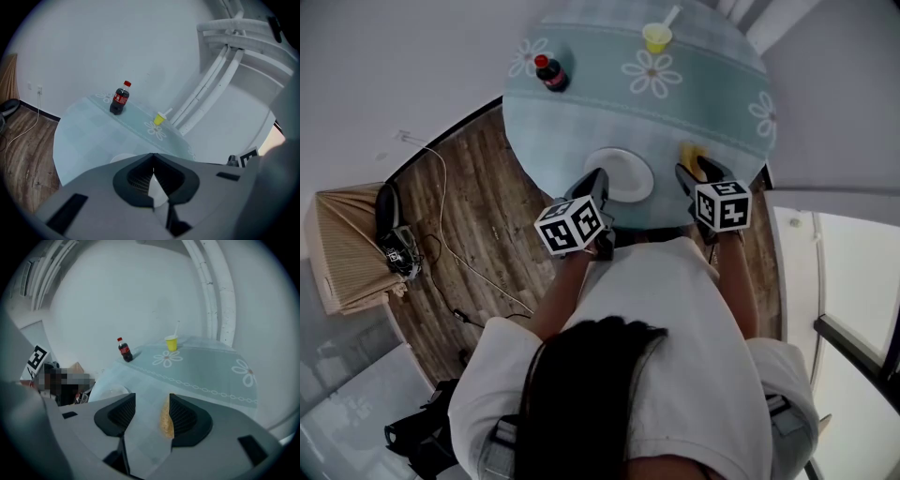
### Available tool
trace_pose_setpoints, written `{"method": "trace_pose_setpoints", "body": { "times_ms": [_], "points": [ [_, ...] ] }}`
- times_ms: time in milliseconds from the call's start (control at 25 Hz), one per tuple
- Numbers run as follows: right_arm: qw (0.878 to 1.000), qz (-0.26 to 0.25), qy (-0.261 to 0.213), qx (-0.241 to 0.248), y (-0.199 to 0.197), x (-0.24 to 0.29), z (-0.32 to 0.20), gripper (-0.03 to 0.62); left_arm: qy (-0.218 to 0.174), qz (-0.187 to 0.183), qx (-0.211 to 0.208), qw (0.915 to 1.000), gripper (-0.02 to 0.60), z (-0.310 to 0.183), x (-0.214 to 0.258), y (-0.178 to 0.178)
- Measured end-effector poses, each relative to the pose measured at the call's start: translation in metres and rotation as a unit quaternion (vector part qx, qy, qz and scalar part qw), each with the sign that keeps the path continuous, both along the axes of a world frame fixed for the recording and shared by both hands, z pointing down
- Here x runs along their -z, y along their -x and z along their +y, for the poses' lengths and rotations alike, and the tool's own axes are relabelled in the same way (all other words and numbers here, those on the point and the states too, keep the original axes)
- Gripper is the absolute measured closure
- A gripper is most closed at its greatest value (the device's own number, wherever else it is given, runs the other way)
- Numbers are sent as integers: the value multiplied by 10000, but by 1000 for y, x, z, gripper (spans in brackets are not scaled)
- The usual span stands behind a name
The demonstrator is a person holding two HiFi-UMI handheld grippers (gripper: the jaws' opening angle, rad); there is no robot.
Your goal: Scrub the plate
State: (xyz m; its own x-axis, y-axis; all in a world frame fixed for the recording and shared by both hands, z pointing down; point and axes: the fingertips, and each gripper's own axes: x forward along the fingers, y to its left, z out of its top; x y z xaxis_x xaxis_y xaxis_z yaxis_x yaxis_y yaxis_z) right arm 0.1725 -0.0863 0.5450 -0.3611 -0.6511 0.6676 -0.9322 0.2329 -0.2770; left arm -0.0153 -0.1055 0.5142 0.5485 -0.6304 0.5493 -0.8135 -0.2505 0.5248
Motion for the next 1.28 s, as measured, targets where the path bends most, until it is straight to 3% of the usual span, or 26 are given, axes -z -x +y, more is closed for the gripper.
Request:
{"method": "trace_pose_setpoints", "body": {
  "times_ms": [120,280,520,680,880,1280],
  "points": [
    [9990,-66,-261,-368,-9,14,-4,388,-40,-23,5,10000,572,-1,1,2],
    [9945,243,-739,-701,-20,43,-6,388,-113,-21,-4,9999,572,-2,8,6],
    [9889,293,-1181,-855,-19,77,-9,390,-334,-9,-49,9994,572,-4,20,10],
    [9863,301,-1323,-941,-13,85,-10,399,-372,96,-66,9992,572,-5,27,11],
    [9849,411,-1360,-991,-7,85,-5,481,-440,94,-115,9989,572,-3,31,13],
    [9823,536,-1472,-1025,7,84,3,543,-498,68,-250,9984,572,0,30,12]
  ]
}}
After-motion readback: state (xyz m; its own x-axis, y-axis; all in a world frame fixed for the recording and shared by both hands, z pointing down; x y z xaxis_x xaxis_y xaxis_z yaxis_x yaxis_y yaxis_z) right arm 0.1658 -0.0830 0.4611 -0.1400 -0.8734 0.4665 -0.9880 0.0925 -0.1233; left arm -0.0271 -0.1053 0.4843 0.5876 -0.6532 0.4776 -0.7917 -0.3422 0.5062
